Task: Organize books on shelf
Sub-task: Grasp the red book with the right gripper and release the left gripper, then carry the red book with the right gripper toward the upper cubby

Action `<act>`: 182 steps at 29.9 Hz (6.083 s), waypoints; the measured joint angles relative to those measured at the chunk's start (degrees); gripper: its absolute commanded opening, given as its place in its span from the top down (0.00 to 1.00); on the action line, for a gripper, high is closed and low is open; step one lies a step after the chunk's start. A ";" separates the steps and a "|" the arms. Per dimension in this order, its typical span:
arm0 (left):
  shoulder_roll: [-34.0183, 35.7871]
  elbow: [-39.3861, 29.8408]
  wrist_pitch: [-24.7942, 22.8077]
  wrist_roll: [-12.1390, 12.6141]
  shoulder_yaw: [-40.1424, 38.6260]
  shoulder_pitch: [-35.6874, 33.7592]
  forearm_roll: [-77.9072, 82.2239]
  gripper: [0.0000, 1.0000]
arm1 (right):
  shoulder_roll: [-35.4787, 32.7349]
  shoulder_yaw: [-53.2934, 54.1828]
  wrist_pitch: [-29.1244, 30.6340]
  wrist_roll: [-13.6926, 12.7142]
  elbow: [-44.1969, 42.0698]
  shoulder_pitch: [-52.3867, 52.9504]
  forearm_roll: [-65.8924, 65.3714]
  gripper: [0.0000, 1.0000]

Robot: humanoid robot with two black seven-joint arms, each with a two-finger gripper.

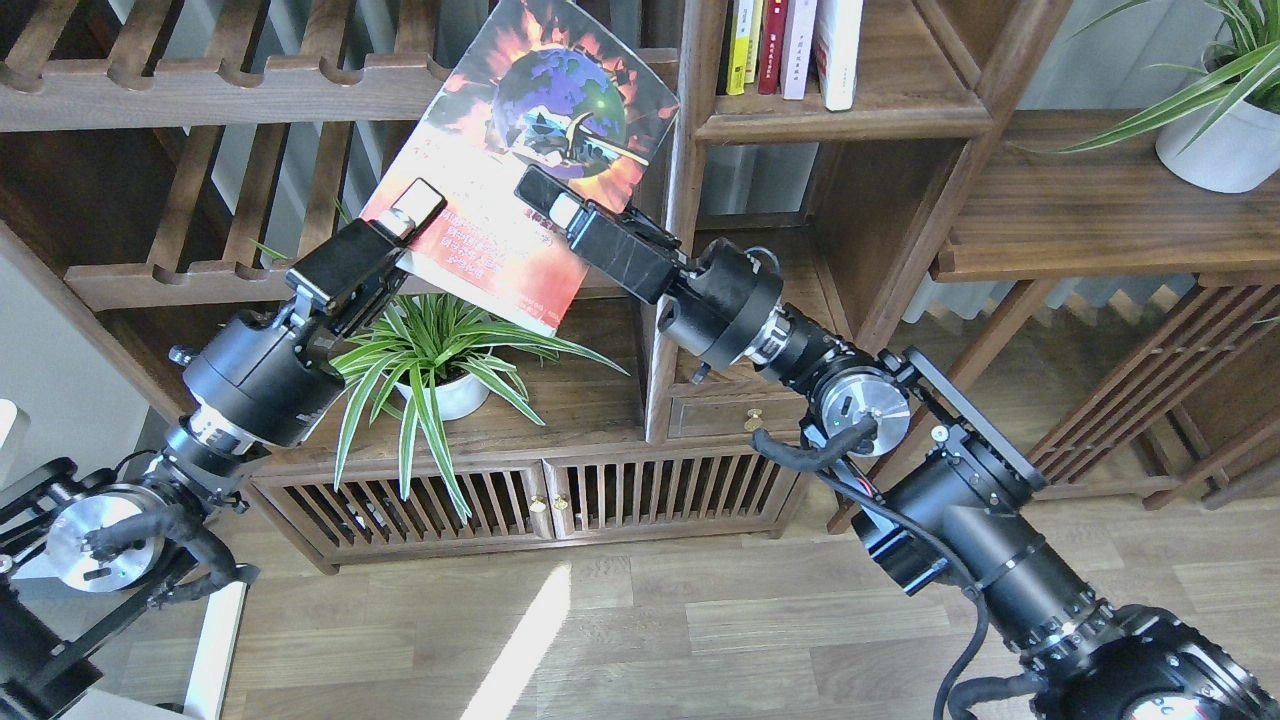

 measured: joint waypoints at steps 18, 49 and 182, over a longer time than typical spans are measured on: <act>1.33 -2.07 0.00 0.00 0.75 0.39 -0.23 1.00 | -0.01 -0.29 0.00 0.00 -0.35 0.07 0.65 0.37; 1.92 -1.62 -0.03 0.19 1.27 1.57 -0.20 0.97 | 0.00 -0.60 0.00 0.13 -0.35 0.44 2.83 0.78; 0.97 14.73 -0.01 1.18 -17.94 17.82 -1.45 0.10 | -35.24 23.62 0.01 -19.91 -5.90 7.50 1.21 0.99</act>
